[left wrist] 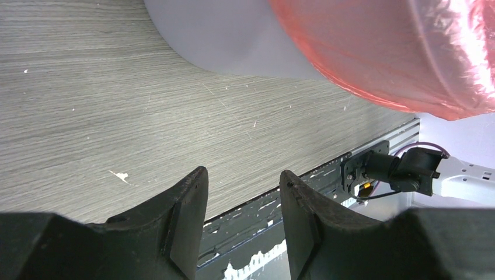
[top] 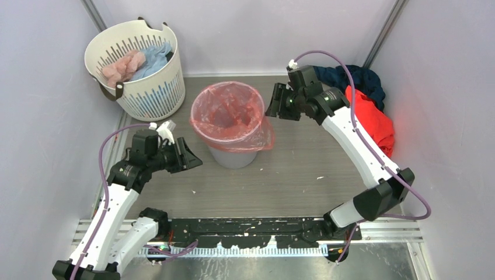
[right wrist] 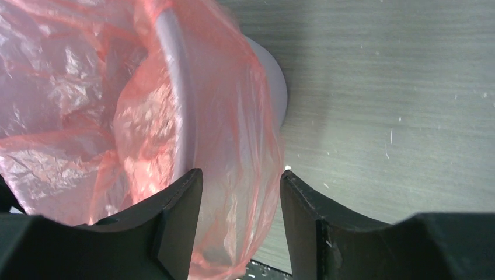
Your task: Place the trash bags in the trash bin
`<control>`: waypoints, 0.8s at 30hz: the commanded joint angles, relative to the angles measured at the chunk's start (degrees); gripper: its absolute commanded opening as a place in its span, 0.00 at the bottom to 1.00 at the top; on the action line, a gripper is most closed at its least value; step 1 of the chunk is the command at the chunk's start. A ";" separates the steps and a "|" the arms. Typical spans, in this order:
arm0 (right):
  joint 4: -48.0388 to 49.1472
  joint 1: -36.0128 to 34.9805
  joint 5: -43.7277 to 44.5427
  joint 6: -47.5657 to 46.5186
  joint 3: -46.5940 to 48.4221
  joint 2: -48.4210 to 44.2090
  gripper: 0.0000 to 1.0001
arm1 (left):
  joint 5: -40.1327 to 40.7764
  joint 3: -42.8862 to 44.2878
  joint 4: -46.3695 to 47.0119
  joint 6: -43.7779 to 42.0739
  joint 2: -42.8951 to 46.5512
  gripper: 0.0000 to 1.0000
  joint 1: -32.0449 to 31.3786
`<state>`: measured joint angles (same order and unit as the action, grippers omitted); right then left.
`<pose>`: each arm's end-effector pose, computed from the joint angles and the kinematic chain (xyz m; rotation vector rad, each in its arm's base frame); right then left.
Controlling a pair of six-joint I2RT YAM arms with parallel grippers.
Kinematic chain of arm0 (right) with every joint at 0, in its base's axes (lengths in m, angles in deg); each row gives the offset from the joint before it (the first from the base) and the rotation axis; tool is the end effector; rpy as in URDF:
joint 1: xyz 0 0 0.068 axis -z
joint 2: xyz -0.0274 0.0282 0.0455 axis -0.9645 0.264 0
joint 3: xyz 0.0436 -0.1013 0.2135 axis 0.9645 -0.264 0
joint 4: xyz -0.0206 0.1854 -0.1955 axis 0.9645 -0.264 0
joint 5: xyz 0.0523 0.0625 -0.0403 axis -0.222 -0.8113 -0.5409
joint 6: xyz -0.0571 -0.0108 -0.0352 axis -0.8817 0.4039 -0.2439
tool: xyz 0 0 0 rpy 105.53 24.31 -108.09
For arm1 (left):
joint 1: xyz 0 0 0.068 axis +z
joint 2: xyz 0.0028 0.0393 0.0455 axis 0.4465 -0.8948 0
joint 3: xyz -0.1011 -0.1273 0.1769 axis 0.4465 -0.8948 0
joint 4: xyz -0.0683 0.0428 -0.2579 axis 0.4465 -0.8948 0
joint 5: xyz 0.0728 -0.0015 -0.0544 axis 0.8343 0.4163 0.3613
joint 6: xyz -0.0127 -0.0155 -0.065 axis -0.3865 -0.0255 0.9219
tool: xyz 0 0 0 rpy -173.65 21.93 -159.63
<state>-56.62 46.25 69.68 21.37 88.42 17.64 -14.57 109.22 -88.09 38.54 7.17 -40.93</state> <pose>0.2957 0.1638 0.3547 0.0043 2.3946 0.5713 0.1844 -0.0695 0.2669 -0.1562 2.3639 -0.8783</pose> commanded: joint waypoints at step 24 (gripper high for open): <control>3.17 -13.92 10.11 20.79 -18.86 -22.11 0.64 | 1.36 1.15 6.46 4.43 -1.44 0.60 -0.18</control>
<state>-59.24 37.39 73.15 35.68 69.40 -5.66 -14.44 109.22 -84.28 41.31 4.51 -40.93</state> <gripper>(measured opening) 0.637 0.534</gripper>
